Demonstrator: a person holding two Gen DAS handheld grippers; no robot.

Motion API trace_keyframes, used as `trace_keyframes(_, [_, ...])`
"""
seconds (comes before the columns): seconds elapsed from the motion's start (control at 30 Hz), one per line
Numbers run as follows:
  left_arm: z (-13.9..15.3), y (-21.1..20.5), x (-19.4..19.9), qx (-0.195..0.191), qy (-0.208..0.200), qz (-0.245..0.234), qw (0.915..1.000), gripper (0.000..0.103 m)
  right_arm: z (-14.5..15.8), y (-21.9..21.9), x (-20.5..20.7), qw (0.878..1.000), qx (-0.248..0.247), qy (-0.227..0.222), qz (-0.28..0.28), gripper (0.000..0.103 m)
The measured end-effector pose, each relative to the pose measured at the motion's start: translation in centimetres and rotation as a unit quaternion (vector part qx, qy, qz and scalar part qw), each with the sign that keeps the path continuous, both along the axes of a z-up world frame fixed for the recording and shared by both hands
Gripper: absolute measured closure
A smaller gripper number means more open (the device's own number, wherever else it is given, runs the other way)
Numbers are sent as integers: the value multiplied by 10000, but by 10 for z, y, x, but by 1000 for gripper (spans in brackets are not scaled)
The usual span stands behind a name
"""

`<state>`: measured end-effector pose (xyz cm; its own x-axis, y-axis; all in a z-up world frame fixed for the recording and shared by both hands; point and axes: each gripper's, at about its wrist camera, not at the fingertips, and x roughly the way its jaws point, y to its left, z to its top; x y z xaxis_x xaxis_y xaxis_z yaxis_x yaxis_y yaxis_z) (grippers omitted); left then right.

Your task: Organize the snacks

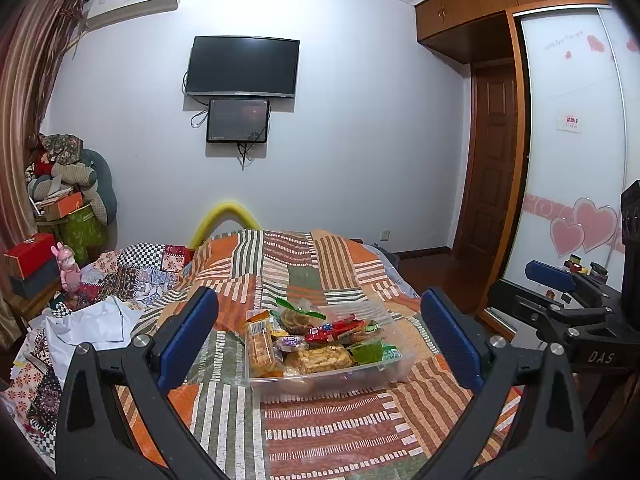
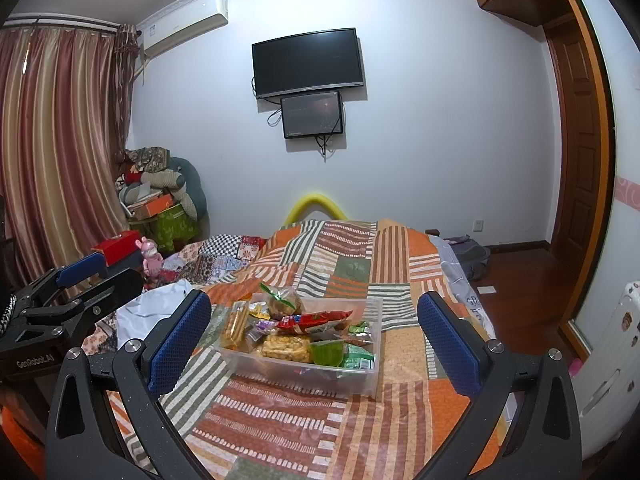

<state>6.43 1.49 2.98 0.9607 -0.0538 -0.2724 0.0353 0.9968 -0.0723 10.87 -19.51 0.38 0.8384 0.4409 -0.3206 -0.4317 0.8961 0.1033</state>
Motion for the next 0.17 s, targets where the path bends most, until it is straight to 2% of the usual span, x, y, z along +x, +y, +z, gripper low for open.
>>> trace_keyframes(0.17, [-3, 0, 0, 8, 47, -31, 10000, 0, -2, 0, 2, 10000, -22, 19, 8, 0])
